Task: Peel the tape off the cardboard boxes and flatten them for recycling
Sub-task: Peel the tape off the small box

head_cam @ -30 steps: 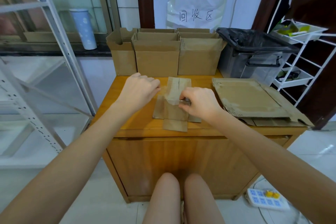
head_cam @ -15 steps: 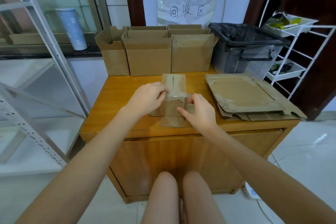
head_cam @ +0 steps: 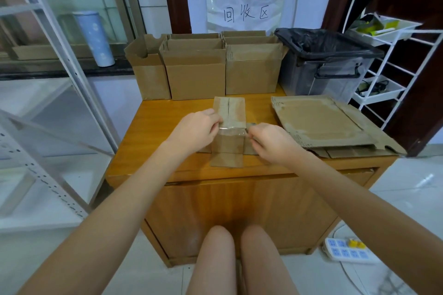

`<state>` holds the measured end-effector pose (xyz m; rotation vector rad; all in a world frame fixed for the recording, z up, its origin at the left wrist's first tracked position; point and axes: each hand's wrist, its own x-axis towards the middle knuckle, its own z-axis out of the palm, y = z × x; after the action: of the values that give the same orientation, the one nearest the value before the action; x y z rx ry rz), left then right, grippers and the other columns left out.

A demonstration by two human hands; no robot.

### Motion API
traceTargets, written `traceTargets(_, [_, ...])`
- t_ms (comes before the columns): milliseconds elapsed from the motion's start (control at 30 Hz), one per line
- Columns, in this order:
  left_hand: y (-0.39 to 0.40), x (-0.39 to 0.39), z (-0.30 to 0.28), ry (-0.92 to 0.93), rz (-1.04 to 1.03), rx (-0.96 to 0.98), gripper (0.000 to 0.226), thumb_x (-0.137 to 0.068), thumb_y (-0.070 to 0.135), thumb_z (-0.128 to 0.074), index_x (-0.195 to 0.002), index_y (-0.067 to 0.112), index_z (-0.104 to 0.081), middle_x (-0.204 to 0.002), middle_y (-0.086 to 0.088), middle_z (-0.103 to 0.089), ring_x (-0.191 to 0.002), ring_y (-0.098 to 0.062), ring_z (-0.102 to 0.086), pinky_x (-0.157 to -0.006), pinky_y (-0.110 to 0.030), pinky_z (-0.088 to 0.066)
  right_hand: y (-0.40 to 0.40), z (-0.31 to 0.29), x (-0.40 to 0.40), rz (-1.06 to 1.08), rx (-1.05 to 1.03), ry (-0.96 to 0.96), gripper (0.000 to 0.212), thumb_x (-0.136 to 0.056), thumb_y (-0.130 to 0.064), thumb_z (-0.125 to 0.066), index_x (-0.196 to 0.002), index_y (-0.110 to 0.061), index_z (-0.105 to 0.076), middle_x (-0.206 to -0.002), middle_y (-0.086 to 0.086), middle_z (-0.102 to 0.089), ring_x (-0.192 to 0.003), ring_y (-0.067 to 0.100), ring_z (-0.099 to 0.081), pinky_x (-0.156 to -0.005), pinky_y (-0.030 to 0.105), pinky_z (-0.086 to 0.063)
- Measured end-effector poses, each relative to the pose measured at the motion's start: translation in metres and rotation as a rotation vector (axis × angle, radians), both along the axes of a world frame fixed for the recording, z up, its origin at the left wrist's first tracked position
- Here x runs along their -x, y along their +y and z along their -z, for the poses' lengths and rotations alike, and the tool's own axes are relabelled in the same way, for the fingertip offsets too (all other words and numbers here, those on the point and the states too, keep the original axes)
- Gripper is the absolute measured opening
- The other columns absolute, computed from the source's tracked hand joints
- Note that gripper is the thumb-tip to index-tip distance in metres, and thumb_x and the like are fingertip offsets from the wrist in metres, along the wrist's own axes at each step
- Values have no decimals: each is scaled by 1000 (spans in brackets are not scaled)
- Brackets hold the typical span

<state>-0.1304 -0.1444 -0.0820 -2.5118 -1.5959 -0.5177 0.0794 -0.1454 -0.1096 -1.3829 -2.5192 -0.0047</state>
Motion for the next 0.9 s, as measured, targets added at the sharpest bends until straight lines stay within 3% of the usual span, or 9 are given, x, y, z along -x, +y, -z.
traceTargets(267, [-2,-2,0,10,1,-12,31,-100,19,-41,-123,15,-61,-112,1,-61,-93,-14,-61,-73,-21,-46,5,-16,-11,56,-98,-222,14,-102,-22,-34,-104,-12,-44,-77,1,-57,-66,19,-55,-61,33,-49])
traceTargets(433, [0,-2,-3,3,1,0,32,-100,18,-40,-124,15,-61,-115,0,-61,-98,-14,-61,-78,-22,-46,11,-33,-19,-46,-370,-201,13,-94,-18,-49,-83,-10,-50,-69,3,-49,-59,19,-45,-46,27,-29])
traceTargets(567, [1,-2,-6,11,10,20,32,-100,18,-40,-124,15,-61,-116,0,-61,-102,-15,-60,-81,-23,-46,12,-48,-18,-135,-412,-140,14,-82,-12,-58,-72,-9,-49,-58,-3,-35,-45,15,-33,-44,16,-7])
traceTargets(633, [1,-1,-7,12,7,28,31,-100,18,-41,-123,15,-62,-116,0,-61,-103,-15,-60,-83,-24,-46,16,-50,-14,-138,-430,-85,10,-85,-11,-56,-76,-10,-50,-60,-2,-41,-47,17,-42,-42,17,-14])
traceTargets(667, [2,-1,-7,12,4,33,31,-100,17,-42,-122,15,-63,-116,0,-62,-103,-16,-60,-83,-25,-47,16,-49,-11,-122,-393,-47,5,-88,-11,-53,-84,-10,-54,-66,0,-50,-55,21,-52,-42,21,-26])
traceTargets(733, [4,0,-8,11,-2,48,30,-99,17,-43,-120,15,-64,-116,1,-62,-104,-17,-59,-85,-27,-46,13,-47,-3,-72,-214,85,21,-92,-13,-49,-110,-10,-60,-94,2,-66,-81,21,-63,-65,35,-50])
traceTargets(800, [6,2,-11,10,-6,71,31,-98,17,-42,-119,15,-65,-115,1,-63,-105,-16,-59,-86,-27,-45,12,-48,2,-53,1,210,29,-93,-11,-49,-119,-16,-61,-113,-2,-66,-94,15,-62,-86,36,-51])
traceTargets(900, [9,4,-16,-9,1,132,30,-98,16,-42,-115,15,-67,-117,1,-64,-107,-15,-58,-91,-29,-46,18,-49,5,-24,248,398,29,-96,-10,-42,-109,-20,-66,-107,-7,-68,-103,9,-61,-98,35,-46])
